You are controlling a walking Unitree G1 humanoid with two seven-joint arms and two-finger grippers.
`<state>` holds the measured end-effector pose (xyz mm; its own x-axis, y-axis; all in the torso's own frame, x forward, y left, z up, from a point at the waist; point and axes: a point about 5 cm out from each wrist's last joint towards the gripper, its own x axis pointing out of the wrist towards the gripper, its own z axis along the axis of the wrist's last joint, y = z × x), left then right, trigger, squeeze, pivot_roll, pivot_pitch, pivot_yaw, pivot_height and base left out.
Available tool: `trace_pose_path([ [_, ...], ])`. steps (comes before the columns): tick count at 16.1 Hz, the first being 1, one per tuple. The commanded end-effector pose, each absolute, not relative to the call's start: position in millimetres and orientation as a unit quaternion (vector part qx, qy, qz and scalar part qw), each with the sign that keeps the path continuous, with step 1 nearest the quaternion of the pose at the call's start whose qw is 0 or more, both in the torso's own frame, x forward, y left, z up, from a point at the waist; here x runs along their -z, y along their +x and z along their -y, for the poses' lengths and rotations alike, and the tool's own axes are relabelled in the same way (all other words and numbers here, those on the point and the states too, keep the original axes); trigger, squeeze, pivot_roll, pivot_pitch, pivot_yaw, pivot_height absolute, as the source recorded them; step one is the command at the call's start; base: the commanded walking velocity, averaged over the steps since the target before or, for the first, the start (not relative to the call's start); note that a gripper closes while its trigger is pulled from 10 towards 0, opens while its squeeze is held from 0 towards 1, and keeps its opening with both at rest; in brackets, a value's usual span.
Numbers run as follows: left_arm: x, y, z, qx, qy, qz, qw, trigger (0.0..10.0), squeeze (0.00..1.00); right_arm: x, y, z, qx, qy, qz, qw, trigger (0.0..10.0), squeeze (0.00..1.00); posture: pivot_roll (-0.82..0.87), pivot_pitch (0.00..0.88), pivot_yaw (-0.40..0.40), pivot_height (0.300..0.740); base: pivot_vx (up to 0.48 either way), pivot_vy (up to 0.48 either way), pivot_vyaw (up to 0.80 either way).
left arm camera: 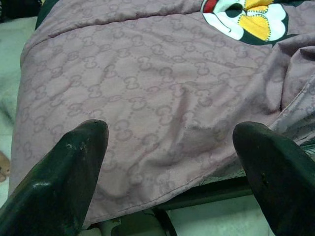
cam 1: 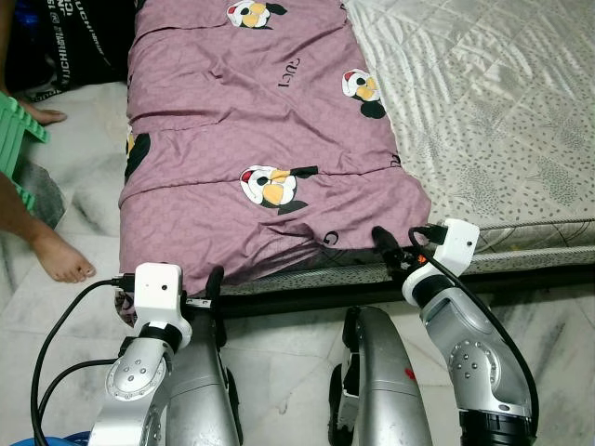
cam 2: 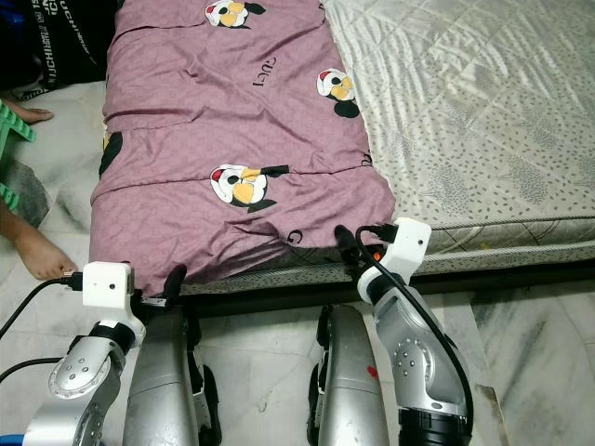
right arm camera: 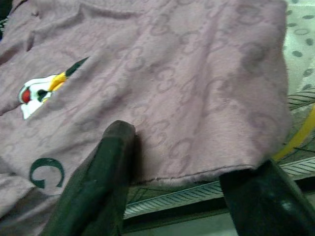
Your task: Clean up the room
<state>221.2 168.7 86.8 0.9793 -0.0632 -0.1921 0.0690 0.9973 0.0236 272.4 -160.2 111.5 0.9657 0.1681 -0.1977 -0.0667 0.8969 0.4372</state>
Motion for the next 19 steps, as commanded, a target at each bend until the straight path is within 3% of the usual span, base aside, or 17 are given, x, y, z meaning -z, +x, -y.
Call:
trace_pose_path([
  [1, -79, 217, -170, 0.032, 0.015, -0.116, 0.993, 10.0, 0.0, -105, 269, 166, -0.04, 0.217, -0.123, 0.968, 0.0, 0.0, 0.05, 0.234, -0.011, 0.567, 0.0, 0.0, 0.0],
  [19, -80, 217, -171, 0.029, 0.022, -0.114, 0.993, 10.0, 0.0, -94, 264, 182, 0.011, 0.177, -0.13, 0.976, 0.0, 0.0, 0.06, 0.232, -0.012, 0.567, 0.0, 0.0, 0.0],
])
